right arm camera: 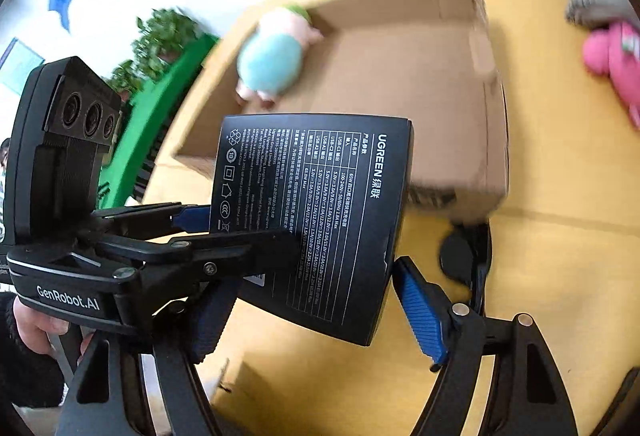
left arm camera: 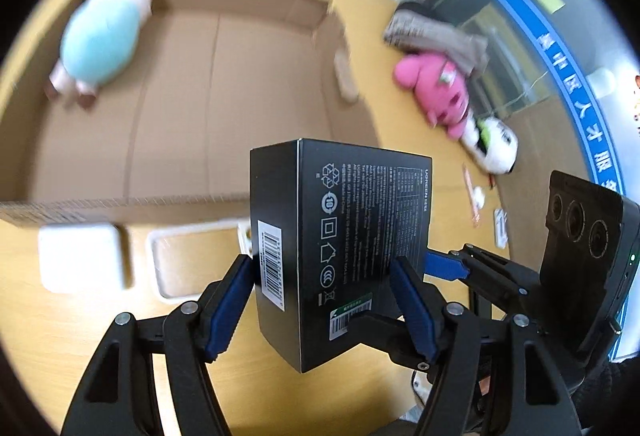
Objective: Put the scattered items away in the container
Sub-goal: 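Close both grippers on the black UGREEN box and lift it, then carry the black box with both grippers over the cardboard box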
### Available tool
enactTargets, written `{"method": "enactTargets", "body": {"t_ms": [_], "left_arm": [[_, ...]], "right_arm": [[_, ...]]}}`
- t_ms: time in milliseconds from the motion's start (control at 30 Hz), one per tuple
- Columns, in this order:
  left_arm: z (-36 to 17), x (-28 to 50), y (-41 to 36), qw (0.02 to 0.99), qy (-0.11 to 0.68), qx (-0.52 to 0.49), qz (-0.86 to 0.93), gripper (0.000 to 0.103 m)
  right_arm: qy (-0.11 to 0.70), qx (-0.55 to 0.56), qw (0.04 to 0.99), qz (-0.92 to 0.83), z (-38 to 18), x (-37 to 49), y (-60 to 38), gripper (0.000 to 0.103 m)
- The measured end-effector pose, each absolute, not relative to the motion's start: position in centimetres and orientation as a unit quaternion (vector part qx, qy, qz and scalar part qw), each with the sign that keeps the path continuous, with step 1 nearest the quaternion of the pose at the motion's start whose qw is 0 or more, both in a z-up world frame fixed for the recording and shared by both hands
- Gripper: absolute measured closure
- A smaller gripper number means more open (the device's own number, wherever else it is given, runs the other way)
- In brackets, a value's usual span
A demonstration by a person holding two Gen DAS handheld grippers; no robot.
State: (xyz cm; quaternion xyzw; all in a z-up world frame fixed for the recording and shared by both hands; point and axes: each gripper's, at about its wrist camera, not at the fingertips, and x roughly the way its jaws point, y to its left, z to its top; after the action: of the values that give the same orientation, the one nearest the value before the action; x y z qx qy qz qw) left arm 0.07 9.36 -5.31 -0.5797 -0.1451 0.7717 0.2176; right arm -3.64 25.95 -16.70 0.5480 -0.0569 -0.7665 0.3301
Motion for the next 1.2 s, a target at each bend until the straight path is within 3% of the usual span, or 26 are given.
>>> {"method": "enactTargets", "body": {"t_ms": [367, 1200], "left_arm": [[4.5, -0.8, 8.2, 0.221, -0.123, -0.489, 0.835, 0.033], [10.5, -3.0, 5.3, 0.216, -0.11, -0.43, 0.869, 0.033]], "right_arm": [[-0.049, 0.442, 0.348, -0.825, -6.7, -3.2, 25.3, 0.022], [-0.038, 0.38, 0.371, -0.847, -0.5, -5.1, 22.1, 0.022]]}}
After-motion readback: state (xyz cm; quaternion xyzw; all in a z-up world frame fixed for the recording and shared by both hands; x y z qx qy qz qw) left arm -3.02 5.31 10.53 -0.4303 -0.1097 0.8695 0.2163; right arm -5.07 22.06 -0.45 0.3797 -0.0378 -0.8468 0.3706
